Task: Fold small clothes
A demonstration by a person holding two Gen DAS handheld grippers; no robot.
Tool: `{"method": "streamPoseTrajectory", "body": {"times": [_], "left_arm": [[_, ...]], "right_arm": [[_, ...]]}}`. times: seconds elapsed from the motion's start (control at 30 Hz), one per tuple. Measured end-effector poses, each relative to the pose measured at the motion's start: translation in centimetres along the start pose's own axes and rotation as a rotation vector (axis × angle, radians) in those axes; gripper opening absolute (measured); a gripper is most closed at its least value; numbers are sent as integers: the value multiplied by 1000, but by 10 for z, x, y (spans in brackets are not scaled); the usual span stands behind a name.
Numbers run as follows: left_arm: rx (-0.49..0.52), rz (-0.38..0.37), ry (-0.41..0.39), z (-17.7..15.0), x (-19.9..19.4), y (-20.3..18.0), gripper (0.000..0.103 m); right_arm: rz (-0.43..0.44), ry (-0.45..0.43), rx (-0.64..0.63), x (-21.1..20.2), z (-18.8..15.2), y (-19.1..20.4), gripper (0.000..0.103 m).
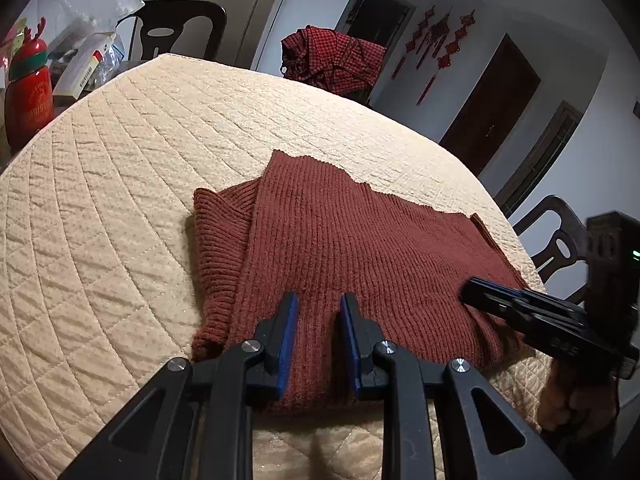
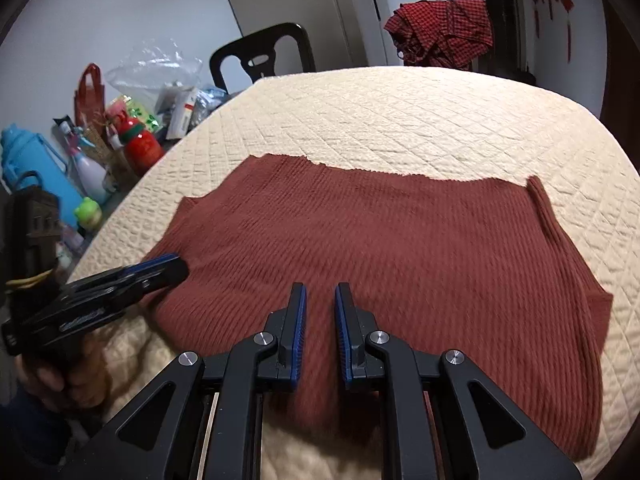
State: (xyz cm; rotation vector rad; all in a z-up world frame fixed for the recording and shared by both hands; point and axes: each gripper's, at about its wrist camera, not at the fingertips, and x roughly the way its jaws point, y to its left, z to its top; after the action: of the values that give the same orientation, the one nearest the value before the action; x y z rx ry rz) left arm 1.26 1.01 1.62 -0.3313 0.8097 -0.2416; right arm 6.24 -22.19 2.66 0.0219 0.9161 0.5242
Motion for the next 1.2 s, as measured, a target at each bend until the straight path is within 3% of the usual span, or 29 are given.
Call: {"method": "streamPoseTrajectory", "body": {"times": [0.33, 0.7, 0.9, 0.97, 1.03, 1.07, 1.2], "left_arm": [[-2, -1, 0, -1, 0, 0, 25], [9, 13, 1, -1, 2, -2, 25], [40, 46, -5, 5, -3, -7, 25], [45, 74, -38, 11, -9, -5, 29], [28, 88, -65, 19, -14, 4, 47], [13, 99, -73, 22, -15, 10, 51], [-41, 115, -38, 32, -5, 37, 55]], "right_arm": [[-17, 4, 67, 21, 22, -13, 13], [44, 6, 14, -17, -27, 11, 13], [73, 18, 35, -21, -34, 7, 13], [79, 20, 39, -21, -33, 6, 13], [84, 20, 38, -20, -32, 6, 13], [87, 20, 39, -20, -32, 6, 13], [99, 20, 43, -19, -32, 4, 13]]}}
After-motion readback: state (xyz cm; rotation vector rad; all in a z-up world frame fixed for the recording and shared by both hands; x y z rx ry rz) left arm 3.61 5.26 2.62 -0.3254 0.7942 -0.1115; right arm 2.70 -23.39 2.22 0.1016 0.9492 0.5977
